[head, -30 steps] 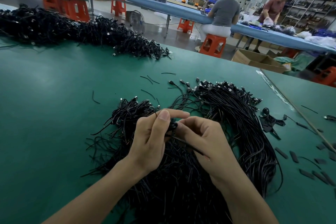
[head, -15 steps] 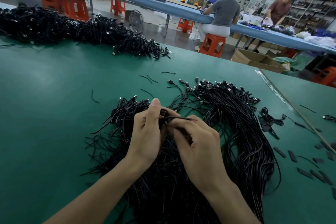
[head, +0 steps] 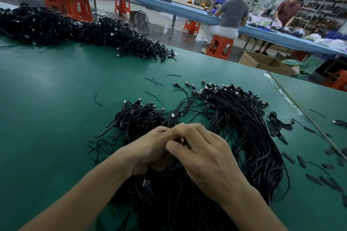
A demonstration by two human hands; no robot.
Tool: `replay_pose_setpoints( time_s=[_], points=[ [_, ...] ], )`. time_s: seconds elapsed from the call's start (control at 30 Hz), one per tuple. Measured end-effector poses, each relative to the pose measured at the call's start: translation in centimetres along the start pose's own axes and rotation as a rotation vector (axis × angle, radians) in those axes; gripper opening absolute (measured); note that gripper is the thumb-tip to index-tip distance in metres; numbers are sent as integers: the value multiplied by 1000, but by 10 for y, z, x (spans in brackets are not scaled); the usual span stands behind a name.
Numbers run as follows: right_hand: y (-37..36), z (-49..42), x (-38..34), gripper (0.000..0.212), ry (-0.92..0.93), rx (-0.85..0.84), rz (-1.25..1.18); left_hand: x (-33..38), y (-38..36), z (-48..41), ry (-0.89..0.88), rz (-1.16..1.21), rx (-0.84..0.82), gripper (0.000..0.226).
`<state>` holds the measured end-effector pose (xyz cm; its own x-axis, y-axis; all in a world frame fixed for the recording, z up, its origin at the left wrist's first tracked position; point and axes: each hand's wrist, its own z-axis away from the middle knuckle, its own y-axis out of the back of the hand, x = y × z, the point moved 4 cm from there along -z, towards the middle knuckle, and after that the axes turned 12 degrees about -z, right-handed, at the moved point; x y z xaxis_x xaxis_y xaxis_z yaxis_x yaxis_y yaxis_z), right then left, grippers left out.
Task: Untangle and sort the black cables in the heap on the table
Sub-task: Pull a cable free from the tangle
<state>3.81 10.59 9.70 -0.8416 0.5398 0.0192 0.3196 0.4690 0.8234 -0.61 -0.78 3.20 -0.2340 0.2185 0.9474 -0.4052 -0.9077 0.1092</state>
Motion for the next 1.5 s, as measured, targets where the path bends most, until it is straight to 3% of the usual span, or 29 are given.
replay_pose_setpoints(
  time_s=[0.1,0.2,0.27,0.3,0.37,0.53,0.63,0.77,1.23,1.37,1.5],
  points=[
    [-1,0,2,12,-24,-64,-95,-7,-4,2,116,55,-77,34],
    [-3,0,7,13,-138,-65,-160,-9,-9,0,189,209,-148,47],
    [-4,2,10,4,-181,-44,-191,-6,-12,-2,172,325,-208,51],
    [-5,3,13,10,-211,-43,-213,-4,-13,-2,149,355,-244,56],
    [-7,6,18,17,-270,-60,-290,-3,-14,1,86,301,-305,62],
    [-8,10,30,9,-425,-78,-515,4,-12,12,-128,-14,-364,26],
    [-8,9,26,5,-426,-84,-474,1,-12,13,-93,-145,-345,20],
    [-6,8,22,10,-395,-147,-436,-2,-10,8,-71,-253,-273,35],
    [-4,5,16,14,-328,-316,-240,10,-19,11,-131,-122,-272,36],
    [-5,5,19,13,-375,-259,-232,9,-17,9,-103,-33,-196,33],
    [-7,10,28,8,-517,-99,-323,12,-16,7,-64,93,-151,31]
  ],
)
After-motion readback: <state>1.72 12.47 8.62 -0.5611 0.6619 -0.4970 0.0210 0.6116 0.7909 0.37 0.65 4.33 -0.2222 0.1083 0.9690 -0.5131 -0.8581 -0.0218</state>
